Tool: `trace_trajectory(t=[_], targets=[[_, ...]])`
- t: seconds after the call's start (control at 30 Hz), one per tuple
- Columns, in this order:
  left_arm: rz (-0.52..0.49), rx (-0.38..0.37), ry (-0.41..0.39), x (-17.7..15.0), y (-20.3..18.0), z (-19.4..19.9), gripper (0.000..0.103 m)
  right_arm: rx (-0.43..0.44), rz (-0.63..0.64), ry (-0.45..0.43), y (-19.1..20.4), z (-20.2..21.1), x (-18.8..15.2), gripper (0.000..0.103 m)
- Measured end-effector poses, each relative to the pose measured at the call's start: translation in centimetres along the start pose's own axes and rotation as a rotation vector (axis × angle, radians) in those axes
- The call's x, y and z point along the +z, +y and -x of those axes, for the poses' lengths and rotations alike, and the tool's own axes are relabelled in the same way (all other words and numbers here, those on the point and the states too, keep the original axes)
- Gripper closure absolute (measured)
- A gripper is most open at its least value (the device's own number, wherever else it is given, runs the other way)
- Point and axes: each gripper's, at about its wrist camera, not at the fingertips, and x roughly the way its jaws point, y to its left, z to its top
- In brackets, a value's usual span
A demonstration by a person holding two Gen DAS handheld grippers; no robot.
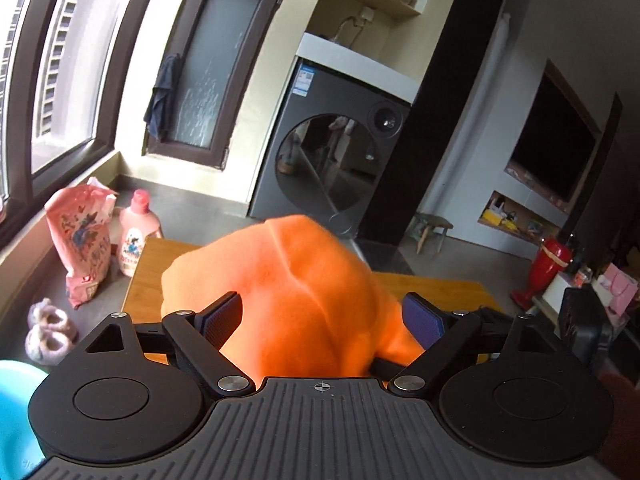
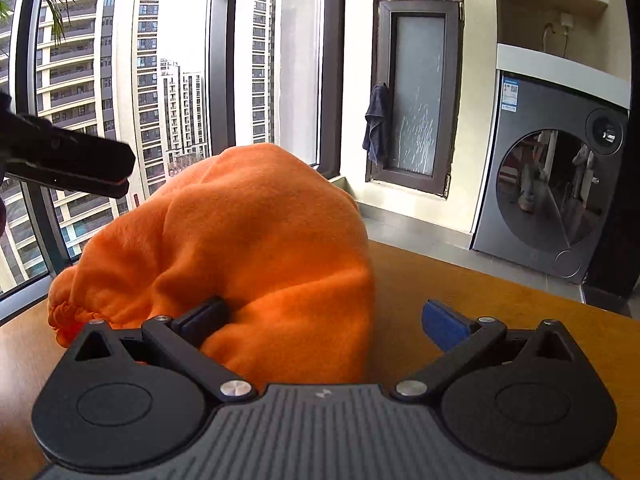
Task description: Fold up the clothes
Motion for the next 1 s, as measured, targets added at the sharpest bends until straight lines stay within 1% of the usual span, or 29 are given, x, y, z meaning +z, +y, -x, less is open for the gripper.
trace_trajectory(t=[0.03, 0.07, 0.17, 0.23, 0.27, 0.33, 0.4, 0.43, 0.47, 0.5, 0.53, 0.57, 0.63, 0.67, 0.77, 0.87, 0.93, 1.0], targets=[[-0.005, -0.038, -0.014, 0.8, -0.5, -0.3, 0.009, 0.003, -0.006, 0.001, -0.1, 0.0, 0.0, 0.0], [-0.013, -0.06, -0.011, 1.4, -0.9, -1.3, 0.009, 0.006, -0.011, 0.001, -0.1, 0.0, 0.0, 0.0], [0.027, -0.097, 0.053, 3.0, -0.4, -5.6, 0.009, -0.032, 0.063, -0.04, 0.8, 0.9, 0.3, 0.0], [0.144, -0.122, 0.136, 2.9, 1.8, -9.0, 0.009, -0.044, 0.099, -0.087, 1.4, 2.3, 0.7, 0.0], [0.199, -0.134, 0.173, 2.7, 3.0, -10.5, 0.008, -0.021, 0.103, -0.114, 1.6, 3.1, 1.1, 0.0], [0.276, -0.122, 0.21, 2.1, 4.9, -12.9, 0.008, 0.056, 0.097, -0.118, 1.9, 4.0, 1.5, 0.0], [0.276, -0.092, 0.218, 2.0, 5.9, -14.1, 0.008, 0.145, 0.121, -0.066, 2.4, 3.5, 1.6, 0.0], [0.27, -0.079, 0.22, 2.1, 6.3, -14.6, 0.008, 0.153, 0.159, -0.024, 3.0, 2.8, 1.3, 0.0], [0.266, -0.068, 0.22, 2.2, 6.6, -15.0, 0.008, 0.13, 0.198, 0.022, 3.6, 1.6, 0.3, 0.001], [0.27, -0.069, 0.214, 2.4, 6.7, -14.8, 0.008, 0.108, 0.234, 0.067, 4.3, 0.5, -0.6, 0.003], [0.27, -0.067, 0.205, 2.6, 6.8, -14.5, 0.008, 0.11, 0.232, 0.107, 4.3, -0.1, -0.7, 0.005], [0.258, -0.061, 0.184, 2.7, 6.6, -13.6, 0.008, 0.124, 0.186, 0.089, 3.8, 0.0, -0.3, 0.005], [0.219, -0.063, 0.13, 2.7, 5.7, -11.1, 0.008, 0.143, 0.134, 0.081, 3.2, 0.1, -0.3, 0.005], [0.202, -0.066, 0.109, 2.5, 5.2, -10.0, 0.007, 0.152, 0.118, 0.056, 2.9, 0.7, -0.4, 0.005], [0.175, -0.099, 0.094, 0.0, 3.8, -7.1, 0.005, 0.213, 0.051, -0.02, 1.3, 3.1, -1.3, 0.001], [0.149, -0.131, 0.08, -2.5, 2.4, -4.3, 0.005, 0.207, -0.087, -0.088, -1.3, 5.3, -2.5, 0.0], [0.13, -0.144, 0.074, -4.1, 1.5, -2.7, 0.005, 0.174, -0.186, -0.119, -2.7, 6.2, -3.2, 0.0], [0.114, -0.099, 0.119, -5.5, 1.3, -3.5, 0.005, 0.138, -0.268, -0.148, -4.0, 6.9, -3.8, 0.0]])
